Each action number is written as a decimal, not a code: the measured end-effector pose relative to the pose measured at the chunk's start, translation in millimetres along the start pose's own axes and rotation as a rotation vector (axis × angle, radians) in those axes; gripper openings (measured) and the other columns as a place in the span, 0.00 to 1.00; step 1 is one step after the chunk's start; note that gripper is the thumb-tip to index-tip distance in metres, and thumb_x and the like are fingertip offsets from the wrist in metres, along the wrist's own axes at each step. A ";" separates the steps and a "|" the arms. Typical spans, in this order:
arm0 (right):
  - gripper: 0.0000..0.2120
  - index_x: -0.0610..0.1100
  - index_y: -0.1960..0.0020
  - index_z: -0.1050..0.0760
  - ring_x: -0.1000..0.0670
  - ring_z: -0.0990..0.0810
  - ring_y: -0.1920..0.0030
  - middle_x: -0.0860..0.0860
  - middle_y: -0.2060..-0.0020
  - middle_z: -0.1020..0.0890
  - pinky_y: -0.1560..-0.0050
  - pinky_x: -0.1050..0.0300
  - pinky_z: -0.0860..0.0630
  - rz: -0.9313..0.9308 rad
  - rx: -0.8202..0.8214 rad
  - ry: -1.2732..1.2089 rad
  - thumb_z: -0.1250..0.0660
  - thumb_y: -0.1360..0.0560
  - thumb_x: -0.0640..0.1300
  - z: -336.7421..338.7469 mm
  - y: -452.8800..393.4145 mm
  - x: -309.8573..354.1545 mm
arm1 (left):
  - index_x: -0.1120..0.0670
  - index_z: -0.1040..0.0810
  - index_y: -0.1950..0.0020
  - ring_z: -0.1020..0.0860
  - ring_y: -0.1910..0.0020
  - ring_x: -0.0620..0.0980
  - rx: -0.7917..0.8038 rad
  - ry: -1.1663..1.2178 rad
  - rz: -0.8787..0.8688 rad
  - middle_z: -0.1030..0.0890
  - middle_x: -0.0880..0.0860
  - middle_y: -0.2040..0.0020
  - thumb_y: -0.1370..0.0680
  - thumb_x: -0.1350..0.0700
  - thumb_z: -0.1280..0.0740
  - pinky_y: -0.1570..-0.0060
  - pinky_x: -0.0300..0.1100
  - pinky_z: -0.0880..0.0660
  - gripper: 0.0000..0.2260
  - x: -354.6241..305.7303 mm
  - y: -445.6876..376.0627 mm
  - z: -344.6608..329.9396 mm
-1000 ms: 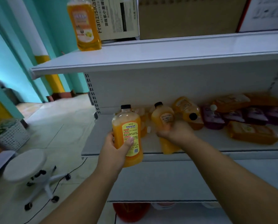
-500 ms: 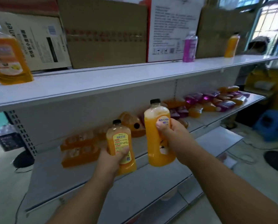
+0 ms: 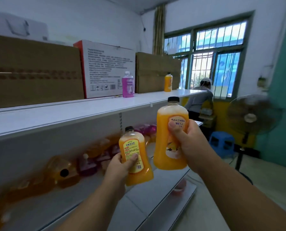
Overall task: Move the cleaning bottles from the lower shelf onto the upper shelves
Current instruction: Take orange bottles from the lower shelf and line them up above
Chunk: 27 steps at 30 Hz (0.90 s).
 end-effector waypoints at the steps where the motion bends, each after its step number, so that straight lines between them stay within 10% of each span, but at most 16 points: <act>1: 0.41 0.56 0.39 0.30 0.50 0.17 0.48 0.53 0.46 0.18 0.48 0.44 0.20 0.007 -0.015 0.018 0.32 0.45 0.77 20.9 -9.9 -0.9 | 0.55 0.24 0.37 0.16 0.50 0.58 0.021 0.054 0.019 0.15 0.56 0.48 0.31 0.47 0.25 0.49 0.60 0.19 0.25 -1.0 -7.5 -26.0; 11: 0.45 0.55 0.35 0.35 0.49 0.21 0.45 0.55 0.44 0.22 0.44 0.41 0.23 0.020 -0.106 0.178 0.37 0.46 0.78 163.9 -137.7 -36.5 | 0.52 0.14 0.45 0.15 0.53 0.56 0.255 0.408 0.154 0.14 0.57 0.47 0.37 0.34 0.29 0.60 0.52 0.19 0.29 -7.4 -105.5 -216.4; 18: 0.42 0.55 0.35 0.36 0.50 0.22 0.47 0.56 0.45 0.23 0.50 0.47 0.24 0.069 -0.204 0.224 0.38 0.43 0.77 214.1 -260.6 -67.9 | 0.59 0.20 0.39 0.17 0.53 0.60 0.467 0.574 0.203 0.17 0.62 0.49 0.37 0.39 0.23 0.50 0.57 0.20 0.34 -22.2 -224.1 -311.8; 21: 0.41 0.55 0.37 0.35 0.48 0.21 0.46 0.53 0.44 0.22 0.47 0.43 0.22 0.074 -0.231 0.209 0.36 0.43 0.75 243.5 -311.4 -67.5 | 0.61 0.24 0.34 0.23 0.38 0.65 0.498 0.634 0.249 0.21 0.65 0.38 0.34 0.38 0.27 0.35 0.63 0.30 0.37 -43.4 -277.1 -357.6; 27: 0.43 0.52 0.35 0.35 0.50 0.21 0.47 0.54 0.45 0.22 0.50 0.47 0.23 0.118 -0.284 0.196 0.37 0.43 0.74 311.4 -403.3 -78.5 | 0.54 0.28 0.30 0.21 0.40 0.65 0.529 0.566 0.269 0.18 0.63 0.41 0.28 0.37 0.31 0.38 0.64 0.28 0.32 -80.0 -365.0 -450.1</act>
Point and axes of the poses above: each hand's wrist, its own y-axis away from the middle knuckle, its own z-axis out of the back of the hand, x = y × z, the point moved 1 cm from there along -y, towards the middle knuckle
